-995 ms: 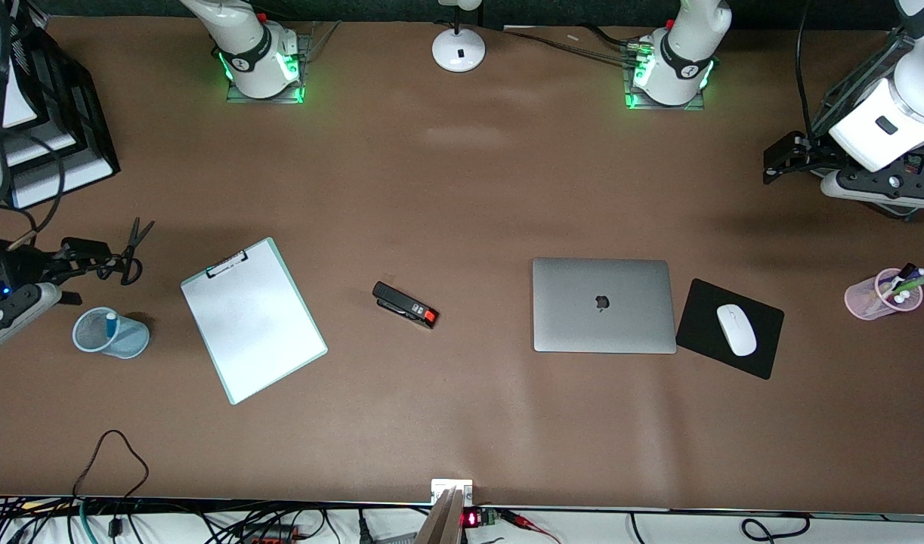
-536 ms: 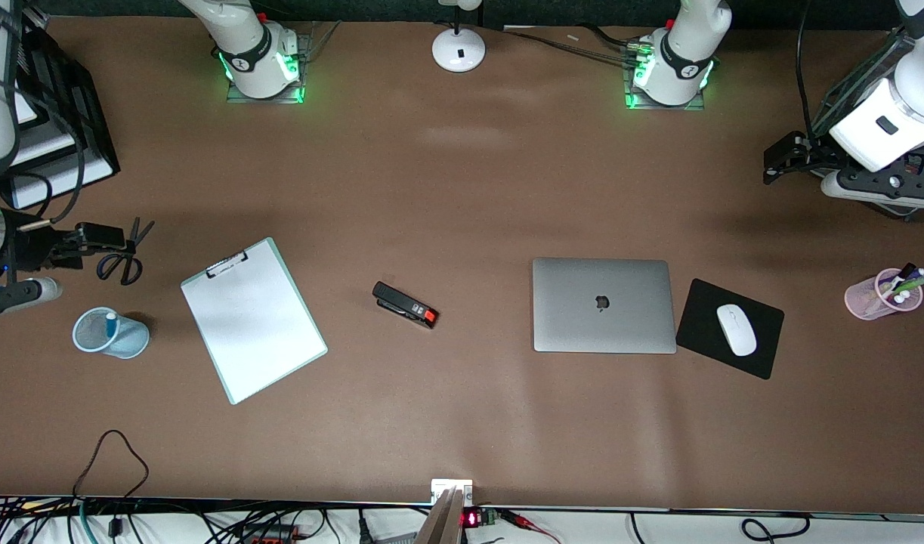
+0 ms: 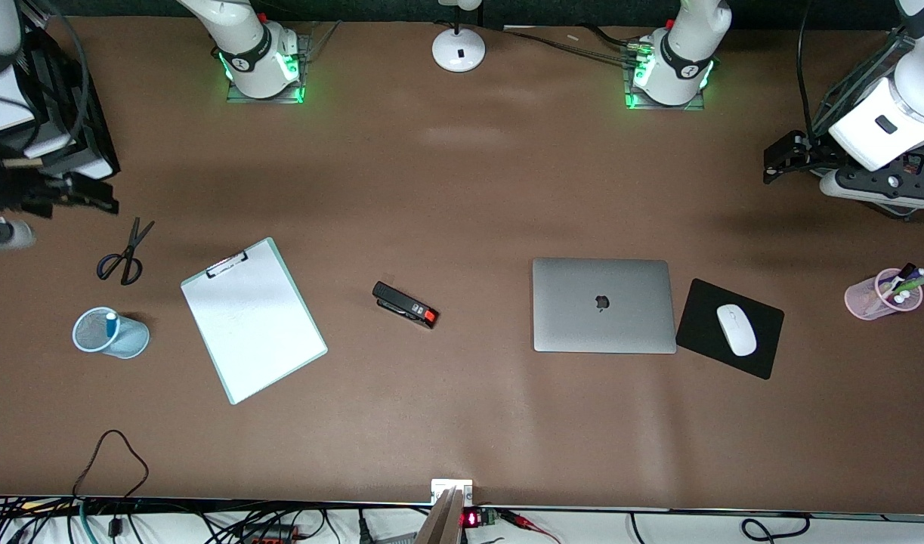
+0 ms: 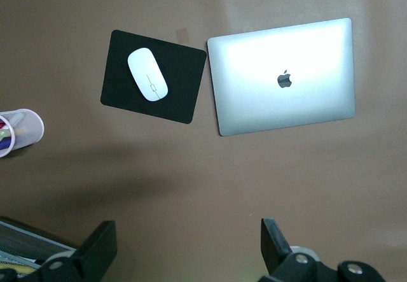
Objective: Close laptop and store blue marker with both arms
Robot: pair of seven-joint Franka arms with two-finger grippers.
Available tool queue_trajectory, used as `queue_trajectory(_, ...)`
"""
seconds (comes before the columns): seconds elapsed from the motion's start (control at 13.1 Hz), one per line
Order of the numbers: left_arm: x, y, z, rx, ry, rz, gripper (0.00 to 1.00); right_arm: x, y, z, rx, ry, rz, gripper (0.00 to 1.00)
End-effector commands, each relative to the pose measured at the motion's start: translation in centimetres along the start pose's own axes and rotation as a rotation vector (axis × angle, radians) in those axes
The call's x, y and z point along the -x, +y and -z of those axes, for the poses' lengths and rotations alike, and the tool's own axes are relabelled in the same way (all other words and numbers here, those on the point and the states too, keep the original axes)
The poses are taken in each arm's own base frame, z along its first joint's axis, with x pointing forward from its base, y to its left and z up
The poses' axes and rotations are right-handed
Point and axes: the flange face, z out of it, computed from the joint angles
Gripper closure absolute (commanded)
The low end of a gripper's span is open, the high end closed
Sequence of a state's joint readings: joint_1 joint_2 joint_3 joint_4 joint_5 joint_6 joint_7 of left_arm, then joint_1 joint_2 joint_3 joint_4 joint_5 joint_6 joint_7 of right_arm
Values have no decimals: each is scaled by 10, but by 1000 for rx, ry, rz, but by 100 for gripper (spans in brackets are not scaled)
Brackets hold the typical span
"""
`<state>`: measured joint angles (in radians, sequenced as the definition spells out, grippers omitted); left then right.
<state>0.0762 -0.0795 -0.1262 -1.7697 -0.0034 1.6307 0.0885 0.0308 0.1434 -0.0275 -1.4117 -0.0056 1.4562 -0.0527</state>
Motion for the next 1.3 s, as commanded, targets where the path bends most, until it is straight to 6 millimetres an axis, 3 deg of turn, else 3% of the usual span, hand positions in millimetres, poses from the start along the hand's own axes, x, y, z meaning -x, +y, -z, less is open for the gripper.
queue_trajectory(0.0, -4, -3, 5, -21, -7, -25, 0, 36, -1, 24, 12, 19, -23, 0)
queue_trajectory(0.46, -5, -2, 4, -21, -4, -27, 0, 77, -3, 21, 8, 50, -98, 0)
queue_trajectory(0.77, -6, -3, 3, -22, -7, -26, 0, 75, -1, 22, 8, 73, -104, 0)
queue_trajectory(1.07, -6, -2, 3, -22, -8, -29, 0, 46, 12, 21, -5, 94, -123, 0)
queue_trajectory(1.22, -5, -2, 3, -22, -9, -27, 0, 42, 9, 23, -29, 108, -124, 0)
